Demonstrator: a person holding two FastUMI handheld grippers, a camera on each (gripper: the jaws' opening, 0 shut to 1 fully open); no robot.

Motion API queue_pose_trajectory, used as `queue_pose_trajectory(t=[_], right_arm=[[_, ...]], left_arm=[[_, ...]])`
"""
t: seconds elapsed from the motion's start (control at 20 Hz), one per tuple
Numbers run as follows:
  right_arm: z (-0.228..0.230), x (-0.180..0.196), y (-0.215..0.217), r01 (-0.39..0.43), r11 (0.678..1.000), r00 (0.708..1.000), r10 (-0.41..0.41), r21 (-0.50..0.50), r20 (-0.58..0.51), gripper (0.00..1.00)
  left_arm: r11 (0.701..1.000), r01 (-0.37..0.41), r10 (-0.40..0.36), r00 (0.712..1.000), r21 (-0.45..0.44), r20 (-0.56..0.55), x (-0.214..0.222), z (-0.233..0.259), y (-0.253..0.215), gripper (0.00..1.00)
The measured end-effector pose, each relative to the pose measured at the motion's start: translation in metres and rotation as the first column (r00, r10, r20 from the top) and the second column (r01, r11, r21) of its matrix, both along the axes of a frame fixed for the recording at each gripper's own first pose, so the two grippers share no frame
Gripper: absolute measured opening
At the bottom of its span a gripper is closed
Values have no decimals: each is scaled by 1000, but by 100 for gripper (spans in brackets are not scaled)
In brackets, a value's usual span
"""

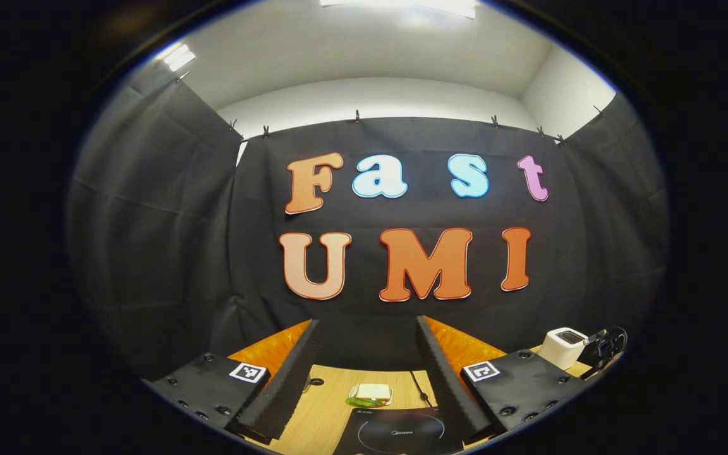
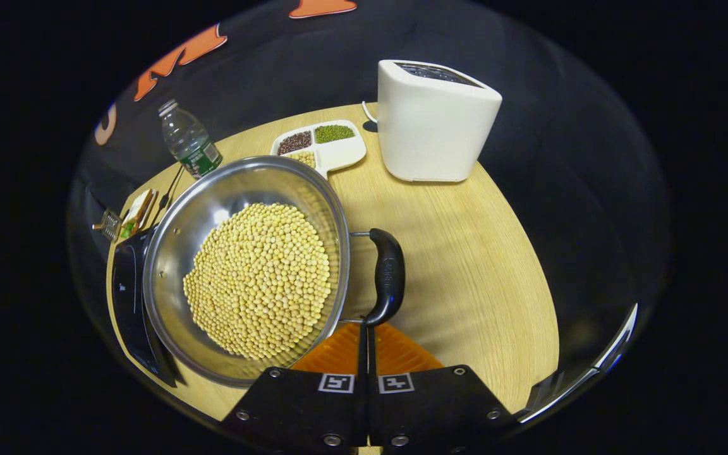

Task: First push the handle of the pot to place it horizontally, then grasp the pot with both hands and set it on the induction cooktop.

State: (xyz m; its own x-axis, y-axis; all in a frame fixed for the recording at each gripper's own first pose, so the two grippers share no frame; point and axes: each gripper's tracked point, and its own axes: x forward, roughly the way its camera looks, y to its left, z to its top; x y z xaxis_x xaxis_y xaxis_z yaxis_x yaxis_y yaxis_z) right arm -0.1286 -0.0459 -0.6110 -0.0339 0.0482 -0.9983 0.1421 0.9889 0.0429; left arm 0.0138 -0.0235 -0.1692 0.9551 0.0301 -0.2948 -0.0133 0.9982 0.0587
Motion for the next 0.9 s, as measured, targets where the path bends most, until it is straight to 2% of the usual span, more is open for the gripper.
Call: queue_pose_trajectory(t=[0.45,0.6,0.8,0.9], right_arm=[[-13,31,-10,81,997,997,-81,11,0,0],[-21,40,-7,104,995,994,-104,4,12,0],[-23,49,-10,142,990,990,-143,21,20,0],[-26,53,-10,135,991,991,-135,24,23,0]], left_arm=[[999,39,-41,996,-23,-77,18,-44,-24,99],[997,80,-81,993,-11,-83,23,-57,-38,98],[991,132,-132,981,-4,-145,22,-89,-64,98],[988,151,-151,974,-16,-169,23,-104,-78,98]])
